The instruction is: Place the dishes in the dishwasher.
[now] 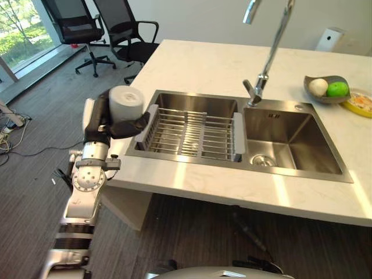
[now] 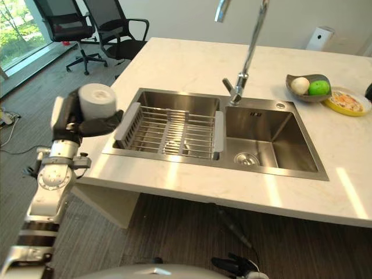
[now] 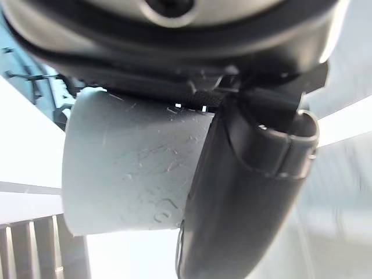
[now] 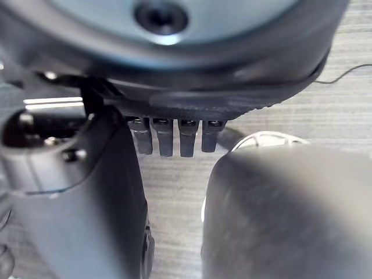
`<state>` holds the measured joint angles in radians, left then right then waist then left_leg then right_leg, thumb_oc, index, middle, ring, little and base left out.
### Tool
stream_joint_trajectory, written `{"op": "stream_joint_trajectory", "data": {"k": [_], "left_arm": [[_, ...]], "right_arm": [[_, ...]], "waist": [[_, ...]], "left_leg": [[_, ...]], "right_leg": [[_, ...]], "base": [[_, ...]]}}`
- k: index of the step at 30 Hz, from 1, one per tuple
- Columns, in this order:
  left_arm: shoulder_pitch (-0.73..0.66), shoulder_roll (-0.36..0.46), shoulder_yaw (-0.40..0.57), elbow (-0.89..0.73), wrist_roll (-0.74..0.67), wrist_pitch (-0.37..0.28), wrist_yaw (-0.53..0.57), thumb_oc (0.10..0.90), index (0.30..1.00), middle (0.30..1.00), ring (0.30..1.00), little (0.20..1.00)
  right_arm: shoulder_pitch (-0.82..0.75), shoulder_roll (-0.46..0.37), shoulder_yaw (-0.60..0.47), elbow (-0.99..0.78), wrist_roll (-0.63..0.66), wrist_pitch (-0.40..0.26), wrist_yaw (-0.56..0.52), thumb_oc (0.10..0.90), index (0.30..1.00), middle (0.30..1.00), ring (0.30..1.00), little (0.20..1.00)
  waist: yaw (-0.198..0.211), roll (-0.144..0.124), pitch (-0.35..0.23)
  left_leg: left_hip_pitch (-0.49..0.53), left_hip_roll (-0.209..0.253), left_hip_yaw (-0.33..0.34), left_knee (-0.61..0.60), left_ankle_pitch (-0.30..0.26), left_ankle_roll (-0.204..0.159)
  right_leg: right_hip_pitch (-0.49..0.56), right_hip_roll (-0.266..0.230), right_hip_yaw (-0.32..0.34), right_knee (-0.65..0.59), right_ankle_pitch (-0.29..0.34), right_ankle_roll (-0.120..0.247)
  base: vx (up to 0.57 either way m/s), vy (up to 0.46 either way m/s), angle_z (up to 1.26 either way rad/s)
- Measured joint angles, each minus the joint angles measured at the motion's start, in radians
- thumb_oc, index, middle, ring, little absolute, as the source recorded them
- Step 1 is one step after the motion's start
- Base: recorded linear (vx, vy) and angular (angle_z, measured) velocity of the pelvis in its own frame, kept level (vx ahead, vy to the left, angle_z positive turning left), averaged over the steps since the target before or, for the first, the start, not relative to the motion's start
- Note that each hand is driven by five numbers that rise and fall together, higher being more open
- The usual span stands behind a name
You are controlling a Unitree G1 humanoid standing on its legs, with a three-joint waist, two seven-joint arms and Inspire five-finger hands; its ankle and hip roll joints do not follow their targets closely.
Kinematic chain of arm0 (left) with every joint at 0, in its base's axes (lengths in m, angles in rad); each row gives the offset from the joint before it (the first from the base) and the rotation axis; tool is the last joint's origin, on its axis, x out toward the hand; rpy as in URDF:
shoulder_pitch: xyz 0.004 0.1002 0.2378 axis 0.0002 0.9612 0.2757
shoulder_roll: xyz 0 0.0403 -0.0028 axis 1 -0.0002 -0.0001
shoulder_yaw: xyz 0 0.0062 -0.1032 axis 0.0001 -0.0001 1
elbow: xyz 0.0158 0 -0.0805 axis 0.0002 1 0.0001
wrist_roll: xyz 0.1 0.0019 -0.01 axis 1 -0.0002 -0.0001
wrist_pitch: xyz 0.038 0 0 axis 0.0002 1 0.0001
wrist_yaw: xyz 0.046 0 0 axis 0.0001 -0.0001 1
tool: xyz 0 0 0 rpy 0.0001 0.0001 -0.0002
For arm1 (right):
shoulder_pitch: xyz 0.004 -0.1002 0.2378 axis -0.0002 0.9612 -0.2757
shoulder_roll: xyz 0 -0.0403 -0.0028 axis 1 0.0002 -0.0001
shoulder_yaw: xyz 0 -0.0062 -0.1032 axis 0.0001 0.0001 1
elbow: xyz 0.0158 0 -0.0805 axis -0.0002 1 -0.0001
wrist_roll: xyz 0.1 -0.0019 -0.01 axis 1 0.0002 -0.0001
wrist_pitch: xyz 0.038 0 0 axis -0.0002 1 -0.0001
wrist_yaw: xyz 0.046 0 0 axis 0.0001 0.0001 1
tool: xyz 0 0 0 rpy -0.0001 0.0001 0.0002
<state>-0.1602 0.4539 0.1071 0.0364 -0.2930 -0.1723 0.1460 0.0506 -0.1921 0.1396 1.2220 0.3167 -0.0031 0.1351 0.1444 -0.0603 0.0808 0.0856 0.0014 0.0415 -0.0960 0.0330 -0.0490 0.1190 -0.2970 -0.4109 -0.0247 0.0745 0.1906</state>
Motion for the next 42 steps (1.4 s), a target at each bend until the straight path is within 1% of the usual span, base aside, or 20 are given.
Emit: {"op": "stream_joint_trajectory", "data": {"k": [1,2,5,7,13,17,18,19,20,22,23,25,28,29,32,34,35,38,41,42], "left_arm": [[-0.003,-0.013,-0.005,0.003,-0.107,0.001,0.001,0.400,0.300,0.300,0.300,0.300],[-0.002,-0.020,-0.019,0.002,-0.143,0.001,0.000,0.400,0.300,0.300,0.300,0.300],[-0.001,-0.015,-0.054,0.011,-0.201,0.002,-0.008,0.400,0.300,0.300,0.300,0.300],[0.022,-0.013,-0.064,0.014,-0.222,0.003,-0.011,0.400,0.300,0.300,0.300,0.300],[0.038,-0.043,-0.081,0.040,-0.265,0.006,-0.021,0.400,0.300,0.300,0.300,0.300],[0.057,-0.030,-0.075,0.041,-0.268,0.009,-0.028,0.400,0.300,0.300,0.300,0.300],[0.061,-0.031,-0.076,0.041,-0.268,0.011,-0.032,0.400,0.300,0.300,0.300,0.300],[0.066,-0.034,-0.075,0.041,-0.268,0.014,-0.035,0.400,0.300,0.300,0.300,0.300],[0.078,-0.025,-0.047,0.043,-0.267,0.022,-0.038,0.400,0.300,0.300,0.300,0.300],[0.088,-0.009,-0.008,0.044,-0.267,0.022,-0.045,0.400,0.300,0.300,0.300,0.300],[0.111,-0.005,0.024,0.043,-0.266,0.022,-0.057,0.400,0.300,0.300,0.300,0.300],[0.122,-0.006,0.031,0.042,-0.266,0.022,-0.058,0.400,0.300,0.300,0.300,0.300],[0.128,-0.009,0.038,0.041,-0.265,0.022,-0.080,0.400,0.300,0.300,0.300,0.300],[0.130,-0.017,0.027,0.032,-0.264,0.022,-0.091,0.400,0.300,0.300,0.300,0.300],[0.145,-0.037,-0.012,0.000,-0.253,0.028,-0.115,0.400,0.300,0.300,0.300,0.300],[0.168,-0.074,-0.046,-0.052,-0.244,0.029,-0.135,0.400,0.300,0.300,0.300,0.300],[0.178,-0.068,-0.062,-0.079,-0.243,0.029,-0.143,0.400,0.300,0.300,0.300,0.300],[0.188,-0.035,-0.033,-0.083,-0.221,0.043,-0.140,0.400,0.300,0.300,0.300,0.300],[0.189,-0.027,-0.011,-0.089,-0.167,0.043,-0.141,0.400,0.300,0.300,0.300,0.300],[0.203,-0.015,0.015,-0.109,-0.148,0.039,-0.137,0.400,0.300,0.300,0.300,0.300]], "right_arm": [[-0.009,0.020,0.017,-0.013,0.000,0.002,0.009,0.800,0.900,0.900,0.900,0.900],[-0.001,0.021,0.034,-0.020,-0.002,-0.003,0.007,0.800,0.900,0.900,0.900,0.900],[-0.018,0.020,0.065,-0.047,-0.001,-0.007,0.017,0.800,0.900,0.900,0.900,0.900],[-0.026,0.010,0.077,-0.046,-0.001,-0.006,0.016,0.800,0.900,0.900,0.900,0.900],[-0.013,-0.013,0.077,-0.020,0.001,-0.010,0.007,0.800,0.900,0.900,0.900,0.900],[-0.019,-0.069,0.076,0.002,0.001,-0.014,0.000,0.800,0.900,0.900,0.900,0.900],[-0.013,-0.089,0.076,0.008,0.000,-0.015,-0.001,0.800,0.900,0.900,0.900,0.900],[-0.005,-0.115,0.075,0.010,-0.001,-0.014,-0.007,0.800,0.900,0.900,0.900,0.900],[-0.001,-0.130,0.047,0.008,-0.001,-0.011,-0.019,0.800,0.900,0.900,0.900,0.900],[-0.001,-0.131,0.016,0.009,-0.001,-0.011,-0.020,0.800,0.900,0.900,0.900,0.900],[0.009,-0.131,-0.003,0.011,-0.002,-0.010,-0.021,0.800,0.900,0.900,0.900,0.900],[0.014,-0.132,-0.016,0.017,-0.003,-0.010,-0.021,0.800,0.900,0.900,0.900,0.900],[0.017,-0.144,-0.014,0.020,-0.003,-0.006,-0.020,0.800,0.900,0.900,0.900,0.900],[0.034,-0.149,-0.022,0.005,-0.004,-0.007,-0.014,0.800,0.900,0.900,0.900,0.900],[0.081,-0.154,-0.071,-0.020,-0.002,-0.014,-0.017,0.800,0.900,0.900,0.900,0.900],[0.121,-0.190,-0.066,-0.021,-0.004,-0.009,-0.016,0.800,0.900,0.900,0.900,0.900],[0.133,-0.190,-0.057,-0.009,-0.003,-0.009,-0.019,0.800,0.900,0.900,0.900,0.900],[0.099,-0.130,-0.080,0.013,-0.006,-0.006,-0.019,0.800,0.900,0.900,0.900,0.900],[0.093,-0.123,-0.074,0.008,-0.011,-0.008,-0.013,0.800,0.900,0.900,0.900,0.900],[0.077,-0.109,-0.071,0.007,-0.011,-0.011,-0.013,0.800,0.900,0.900,0.900,0.900]], "waist": [[0.014,-0.016,0.010],[0.009,-0.002,0.018],[-0.015,0.000,0.027],[0.011,-0.012,0.024],[0.028,0.029,0.059],[0.051,0.096,0.097],[0.046,0.107,0.104],[0.036,0.107,0.114],[0.038,0.096,0.119],[0.032,0.076,0.131],[0.003,0.066,0.132],[0.004,0.067,0.129],[-0.028,0.082,0.122],[-0.049,0.097,0.105],[-0.106,0.111,0.074],[-0.127,0.165,0.038],[-0.138,0.166,0.018],[-0.089,0.063,-0.011],[-0.080,0.047,-0.006],[-0.054,0.028,0.005]], "left_leg": [[-0.001,-0.009,-0.027,0.000,0.003,0.017],[0.002,-0.004,-0.053,0.006,0.015,0.035],[-0.025,0.033,-0.124,0.007,0.035,0.026],[-0.034,0.017,-0.138,0.007,0.039,0.021],[-0.102,0.023,-0.307,0.048,0.069,-0.041],[-0.187,0.043,-0.347,0.045,0.157,-0.111],[-0.215,0.033,-0.323,0.032,0.204,-0.153],[-0.239,0.041,-0.182,-0.002,0.212,-0.212],[-0.260,0.072,0.131,0.018,0.120,-0.086],[-0.240,0.125,0.203,0.059,0.105,-0.112],[-0.203,0.183,0.175,0.087,0.101,-0.147],[-0.171,0.220,0.139,0.086,0.093,-0.173],[-0.095,0.337,0.179,0.086,0.095,-0.209],[-0.049,0.388,0.225,0.086,0.115,-0.209],[-0.036,0.396,0.407,0.135,0.117,-0.198],[-0.048,0.380,0.415,0.113,0.160,-0.137],[-0.047,0.340,0.410,0.059,0.098,-0.150],[-0.113,0.181,0.328,0.096,0.049,-0.055],[-0.127,0.126,0.302,0.141,0.007,0.004],[-0.116,0.097,0.301,0.143,-0.009,0.029]], "right_leg": [[-0.010,-0.012,0.023,0.054,-0.004,0.004],[-0.037,-0.001,0.081,0.104,-0.042,0.000],[-0.093,0.162,0.307,0.210,-0.170,0.005],[-0.081,0.188,0.274,0.169,-0.187,-0.071],[0.063,0.277,0.252,-0.043,-0.139,-0.141],[0.053,0.346,0.173,-0.058,-0.125,-0.179],[0.044,0.334,0.128,-0.058,-0.120,-0.203],[0.031,0.319,0.062,-0.067,-0.103,-0.239],[0.003,0.291,0.017,-0.071,-0.094,-0.246],[0.004,0.258,-0.041,-0.072,-0.086,-0.248],[0.024,0.242,-0.080,-0.072,-0.087,-0.247],[0.025,0.238,-0.094,-0.069,-0.088,-0.242],[0.039,0.222,-0.194,-0.073,-0.072,-0.217],[0.043,0.209,-0.263,-0.072,-0.063,-0.186],[0.065,0.150,-0.388,-0.044,-0.039,-0.115],[0.062,0.117,-0.411,0.015,-0.033,-0.094],[0.060,0.080,-0.405,0.054,-0.047,-0.072],[0.064,-0.087,-0.375,0.128,0.072,-0.088],[0.073,-0.162,-0.355,0.232,0.164,-0.092],[0.054,-0.209,-0.286,0.310,0.224,-0.075]], "base": [[-0.08,0.055,0.39],[-0.12,0.028,0.67],[-0.05,-0.043,0.74],[-0.07,-0.136,0.41],[-0.15,-0.224,0.96],[-0.25,0.017,0.98],[-0.18,0.050,1.24],[-0.23,0.096,1.52],[-0.20,0.115,1.16],[-0.18,0.141,1.05],[-0.13,0.183,1.15],[-0.09,0.157,0.57],[-0.10,0.237,0.96],[-0.21,0.408,1.24],[-0.15,0.361,1.46],[-0.04,0.326,1.50],[0.01,0.512,1.38],[0.08,0.538,1.12],[0.08,0.345,1.00],[0.09,0.366,0.99]]}}
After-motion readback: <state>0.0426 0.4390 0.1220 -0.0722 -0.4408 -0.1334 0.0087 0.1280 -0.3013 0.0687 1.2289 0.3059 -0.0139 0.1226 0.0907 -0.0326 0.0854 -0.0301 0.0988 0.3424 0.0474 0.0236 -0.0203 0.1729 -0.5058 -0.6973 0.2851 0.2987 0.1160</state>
